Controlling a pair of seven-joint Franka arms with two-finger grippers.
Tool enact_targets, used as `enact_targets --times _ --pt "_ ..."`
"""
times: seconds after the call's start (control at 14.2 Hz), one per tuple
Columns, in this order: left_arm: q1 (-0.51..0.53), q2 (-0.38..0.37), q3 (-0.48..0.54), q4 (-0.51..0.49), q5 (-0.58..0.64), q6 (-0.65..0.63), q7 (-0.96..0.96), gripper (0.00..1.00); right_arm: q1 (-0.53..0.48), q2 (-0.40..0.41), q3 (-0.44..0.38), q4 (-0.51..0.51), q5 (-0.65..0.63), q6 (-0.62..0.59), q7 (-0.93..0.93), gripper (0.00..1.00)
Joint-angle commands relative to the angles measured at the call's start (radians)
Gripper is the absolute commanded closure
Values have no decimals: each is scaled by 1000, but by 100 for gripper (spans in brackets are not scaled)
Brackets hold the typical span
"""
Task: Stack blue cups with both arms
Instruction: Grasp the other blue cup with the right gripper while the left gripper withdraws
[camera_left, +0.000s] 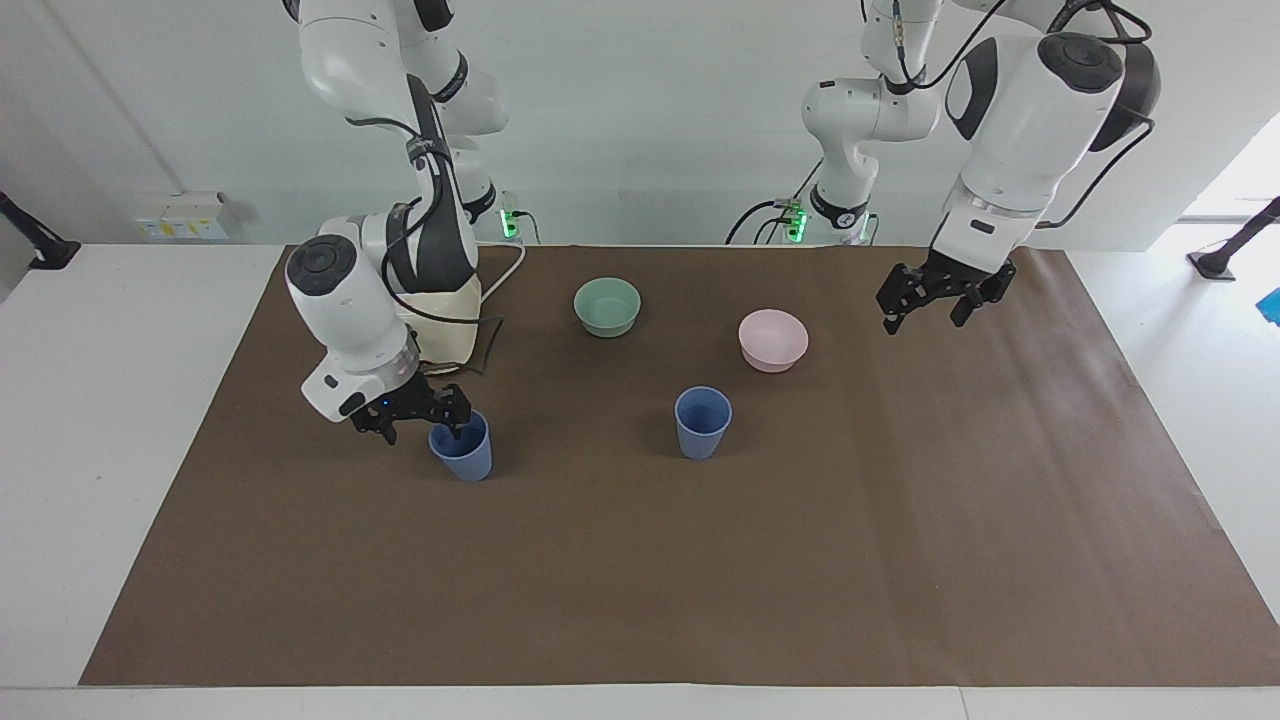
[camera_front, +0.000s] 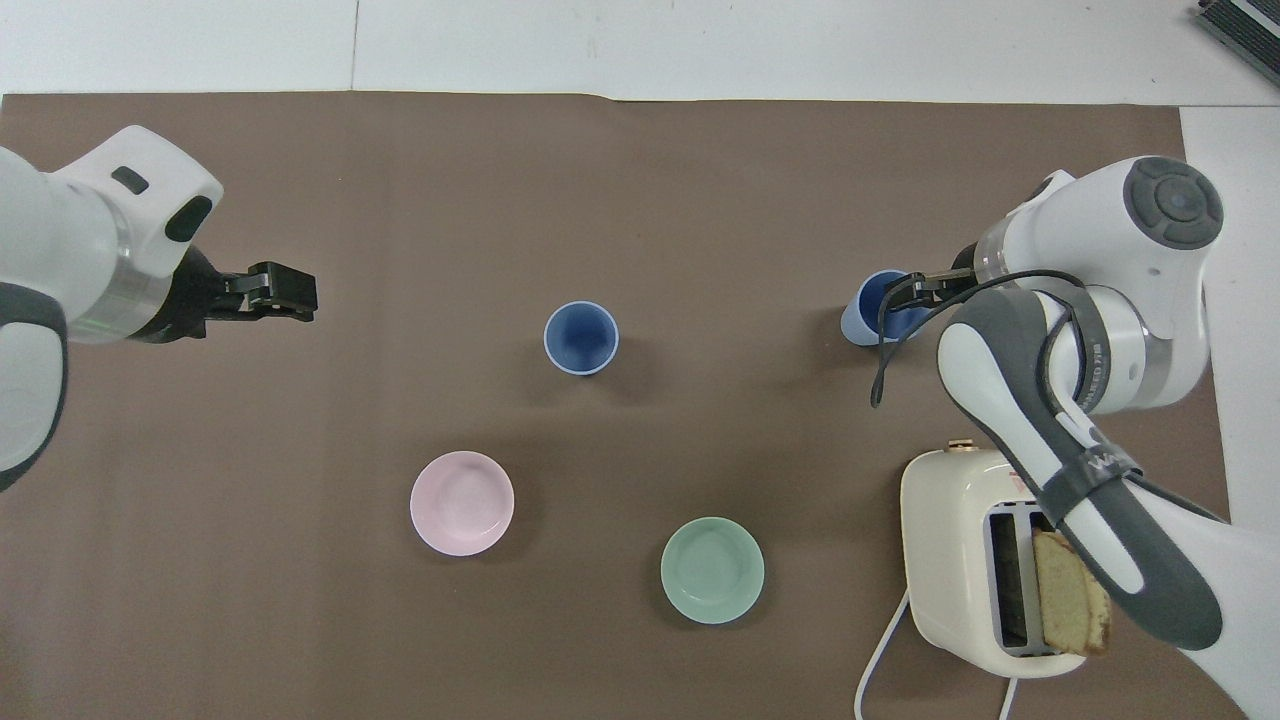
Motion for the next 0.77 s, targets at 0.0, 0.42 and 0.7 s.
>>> enact_targets --times 0.0,0.42,0.7 --pt "63 -27 -9 -1 15 -47 130 0 -8 30 4 -5 22 29 -60 0" --pt "147 -50 -7 59 17 -125 299 0 -8 33 4 1 23 28 -149 100" --pt "146 -40 -12 166 20 -240 298 0 -8 38 4 12 25 25 -149 100"
